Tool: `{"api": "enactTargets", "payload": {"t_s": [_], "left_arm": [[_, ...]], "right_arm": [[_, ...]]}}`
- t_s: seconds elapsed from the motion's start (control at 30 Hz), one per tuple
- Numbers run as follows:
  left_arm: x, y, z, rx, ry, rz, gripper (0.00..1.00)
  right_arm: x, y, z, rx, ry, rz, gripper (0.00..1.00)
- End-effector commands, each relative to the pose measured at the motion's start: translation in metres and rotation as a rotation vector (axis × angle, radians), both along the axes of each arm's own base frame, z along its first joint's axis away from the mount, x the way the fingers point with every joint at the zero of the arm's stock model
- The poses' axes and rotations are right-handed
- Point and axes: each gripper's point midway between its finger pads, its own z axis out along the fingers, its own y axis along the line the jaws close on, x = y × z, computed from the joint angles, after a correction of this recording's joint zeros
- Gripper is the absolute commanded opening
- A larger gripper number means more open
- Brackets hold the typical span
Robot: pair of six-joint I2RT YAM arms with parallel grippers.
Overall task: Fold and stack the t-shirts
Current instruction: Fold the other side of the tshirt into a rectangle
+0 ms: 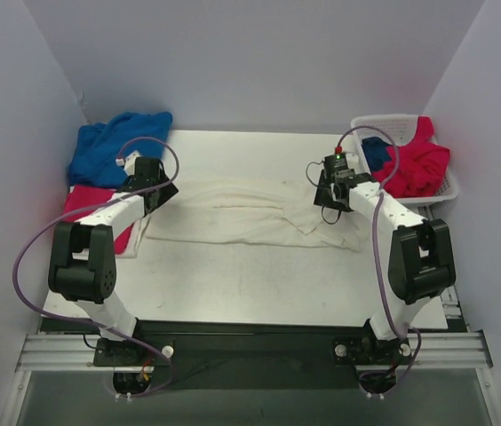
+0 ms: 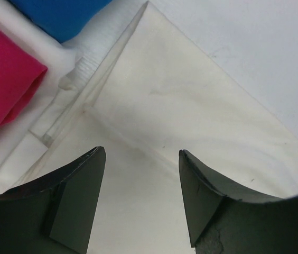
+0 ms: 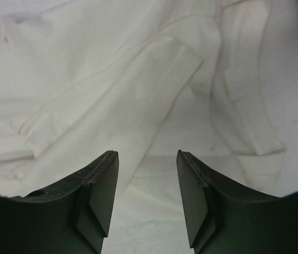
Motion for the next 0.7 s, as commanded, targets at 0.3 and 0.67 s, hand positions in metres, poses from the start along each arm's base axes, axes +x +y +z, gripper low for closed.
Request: {"api": "enactTargets", "payload": {"t_s": [0.3, 0.67], "left_arm": [[-0.034, -0.004, -0.02, 0.003, 0.046, 0.031, 0.68], [-0.038, -0.004, -0.034, 0.004, 0.087, 0.036, 0.68]], "right_arm": [[-0.05, 0.058, -0.027, 0.15, 0.064, 0.091, 0.44], [-0.051, 0.071, -0.051, 0.184, 0.106, 0.085, 0.4]]}}
